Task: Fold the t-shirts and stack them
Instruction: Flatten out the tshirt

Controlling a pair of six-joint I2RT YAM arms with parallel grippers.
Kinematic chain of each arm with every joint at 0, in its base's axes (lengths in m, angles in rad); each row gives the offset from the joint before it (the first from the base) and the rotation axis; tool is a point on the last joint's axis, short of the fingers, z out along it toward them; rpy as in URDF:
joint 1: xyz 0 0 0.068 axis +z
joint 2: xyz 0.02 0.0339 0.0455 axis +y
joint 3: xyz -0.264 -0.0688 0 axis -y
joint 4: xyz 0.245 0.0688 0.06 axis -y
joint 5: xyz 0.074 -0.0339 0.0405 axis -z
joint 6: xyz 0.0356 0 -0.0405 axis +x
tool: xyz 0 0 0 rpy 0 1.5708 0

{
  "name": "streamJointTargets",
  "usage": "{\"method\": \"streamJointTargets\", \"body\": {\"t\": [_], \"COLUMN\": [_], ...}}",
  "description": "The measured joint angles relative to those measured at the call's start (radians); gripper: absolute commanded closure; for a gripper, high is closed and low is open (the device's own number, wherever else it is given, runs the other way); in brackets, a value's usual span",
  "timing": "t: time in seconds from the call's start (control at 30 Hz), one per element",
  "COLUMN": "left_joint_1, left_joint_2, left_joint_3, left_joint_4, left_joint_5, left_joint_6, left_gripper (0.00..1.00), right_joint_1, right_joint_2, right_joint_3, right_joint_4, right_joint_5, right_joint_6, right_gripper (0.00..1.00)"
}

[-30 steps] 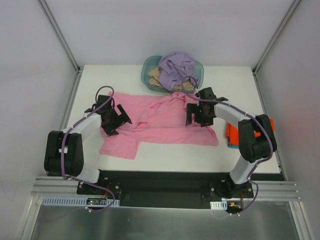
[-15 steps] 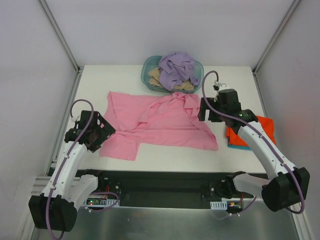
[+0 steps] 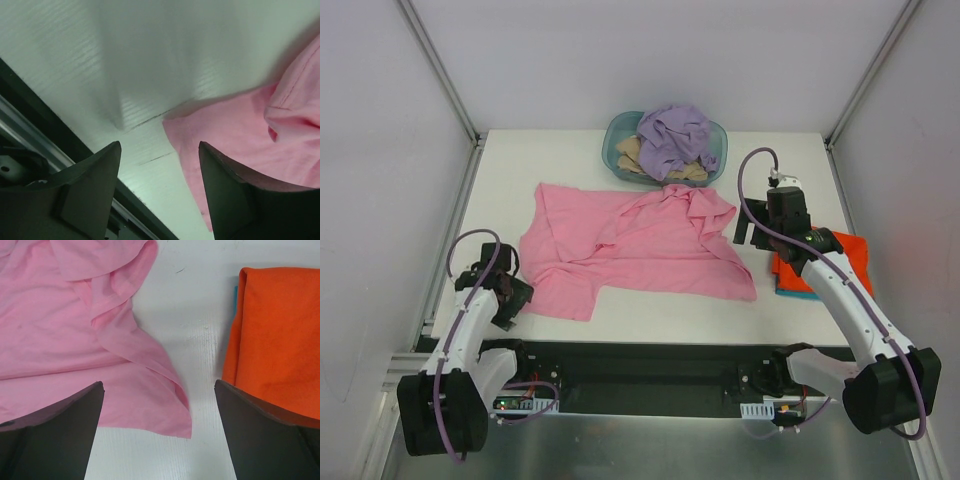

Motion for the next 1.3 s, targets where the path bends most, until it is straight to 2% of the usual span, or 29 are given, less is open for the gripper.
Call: {"method": "streamJointTargets", "body": {"t": [0.13, 0.17, 0.27, 0.37, 0.43, 0.47, 0.5, 0.73, 0.87, 0.93, 1.03, 1.1, 1.17, 1.2, 1.3], "left_joint_1": [0.029, 0.031, 0.037, 0.045, 0.050, 0.050, 0.050, 0.056, 0.056, 0.056, 0.056, 0.056, 0.056, 0.056, 0.056], "left_joint_2": [0.041, 0.063, 0.130, 0.186, 0.209, 0.220, 0.230, 0.236, 0.189, 0.168, 0.143, 0.134, 0.129, 0.126, 0.119], "left_joint_3": [-0.024, -0.024, -0.024, -0.003, 0.006, 0.011, 0.016, 0.022, -0.005, -0.018, -0.033, -0.039, -0.040, -0.040, -0.040], "left_joint_4": [0.085, 0.109, 0.158, 0.158, 0.158, 0.157, 0.160, 0.188, 0.214, 0.226, 0.244, 0.253, 0.261, 0.266, 0.276], "left_joint_5": [0.031, 0.035, 0.047, 0.052, 0.057, 0.060, 0.064, 0.101, 0.108, 0.113, 0.122, 0.130, 0.137, 0.138, 0.146], "left_joint_6": [0.013, 0.020, 0.036, 0.055, 0.059, 0.064, 0.068, 0.104, 0.112, 0.114, 0.118, 0.123, 0.130, 0.132, 0.136], "left_gripper": [0.49, 0.56, 0.66, 0.69, 0.85, 0.97, 1.00, 1.00, 1.00, 1.00, 1.00, 1.00, 1.00, 1.00, 1.00], "right_joint_1": [-0.002, -0.002, -0.003, -0.005, -0.006, -0.006, -0.007, -0.035, -0.087, -0.111, -0.127, -0.129, -0.130, -0.131, -0.131], "right_joint_2": [0.000, 0.000, 0.000, 0.000, 0.000, 0.000, 0.000, -0.009, -0.045, -0.060, -0.074, -0.076, -0.083, -0.089, -0.100], "right_joint_3": [0.000, 0.000, 0.000, 0.000, 0.000, 0.000, 0.000, -0.009, -0.074, -0.118, -0.200, -0.241, -0.285, -0.306, -0.348], "right_joint_4": [0.000, 0.000, 0.000, -0.001, -0.002, -0.002, -0.003, -0.094, -0.198, -0.245, -0.299, -0.317, -0.307, -0.297, -0.249], "right_joint_5": [-0.001, -0.001, 0.000, 0.001, 0.002, 0.002, 0.002, 0.003, -0.009, -0.027, -0.064, -0.080, -0.087, -0.090, -0.100], "right_joint_6": [0.000, 0.000, 0.000, 0.000, 0.000, 0.000, 0.000, 0.068, 0.159, 0.200, 0.270, 0.311, 0.360, 0.382, 0.433], "right_gripper": [0.03, 0.03, 0.03, 0.03, 0.03, 0.03, 0.03, 0.03, 0.01, 0.04, 0.13, 0.24, 0.30, 0.36, 0.43]}}
